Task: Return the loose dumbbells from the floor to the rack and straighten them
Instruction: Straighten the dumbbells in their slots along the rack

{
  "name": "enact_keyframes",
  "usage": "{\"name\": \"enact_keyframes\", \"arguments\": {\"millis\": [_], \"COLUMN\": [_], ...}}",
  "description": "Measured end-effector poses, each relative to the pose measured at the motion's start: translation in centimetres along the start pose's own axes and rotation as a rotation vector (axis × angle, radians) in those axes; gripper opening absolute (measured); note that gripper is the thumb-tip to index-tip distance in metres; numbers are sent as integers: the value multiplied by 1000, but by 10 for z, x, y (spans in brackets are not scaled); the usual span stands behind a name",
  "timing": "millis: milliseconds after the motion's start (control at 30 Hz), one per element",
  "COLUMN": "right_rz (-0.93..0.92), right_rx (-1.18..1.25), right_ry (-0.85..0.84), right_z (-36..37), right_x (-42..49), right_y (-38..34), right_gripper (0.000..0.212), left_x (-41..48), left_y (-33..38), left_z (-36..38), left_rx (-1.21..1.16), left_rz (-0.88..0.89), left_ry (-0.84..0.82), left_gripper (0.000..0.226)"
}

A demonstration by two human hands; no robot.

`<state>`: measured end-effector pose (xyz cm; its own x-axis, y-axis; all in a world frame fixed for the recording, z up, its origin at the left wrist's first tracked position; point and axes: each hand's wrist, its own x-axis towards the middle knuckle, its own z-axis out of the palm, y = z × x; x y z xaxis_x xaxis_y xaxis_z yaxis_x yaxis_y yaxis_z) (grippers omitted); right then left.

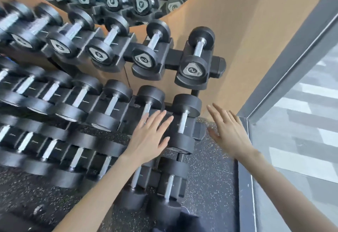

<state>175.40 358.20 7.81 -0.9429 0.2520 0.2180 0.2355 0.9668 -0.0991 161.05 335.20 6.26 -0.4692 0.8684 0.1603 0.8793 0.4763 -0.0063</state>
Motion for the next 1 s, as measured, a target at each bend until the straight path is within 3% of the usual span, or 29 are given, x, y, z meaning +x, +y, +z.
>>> {"name": "enact_keyframes", "arguments": {"millis": [467,800,1000], "right_rz": [-9,148,276], "right_rx": [58,301,447], "right_ry": [43,-15,-47], "right_z": [16,56,73], "right_x": [129,211,236], "right_y": [72,104,110], "right_gripper": [67,69,38], "left_x": [150,274,315], "left_y": [-26,-46,-53], "left_z": [21,28,43], "left_rx": [17,-15,-109], "left_rz": [22,95,211], "left_ry": [92,148,273], "left_gripper": [58,68,48]}}
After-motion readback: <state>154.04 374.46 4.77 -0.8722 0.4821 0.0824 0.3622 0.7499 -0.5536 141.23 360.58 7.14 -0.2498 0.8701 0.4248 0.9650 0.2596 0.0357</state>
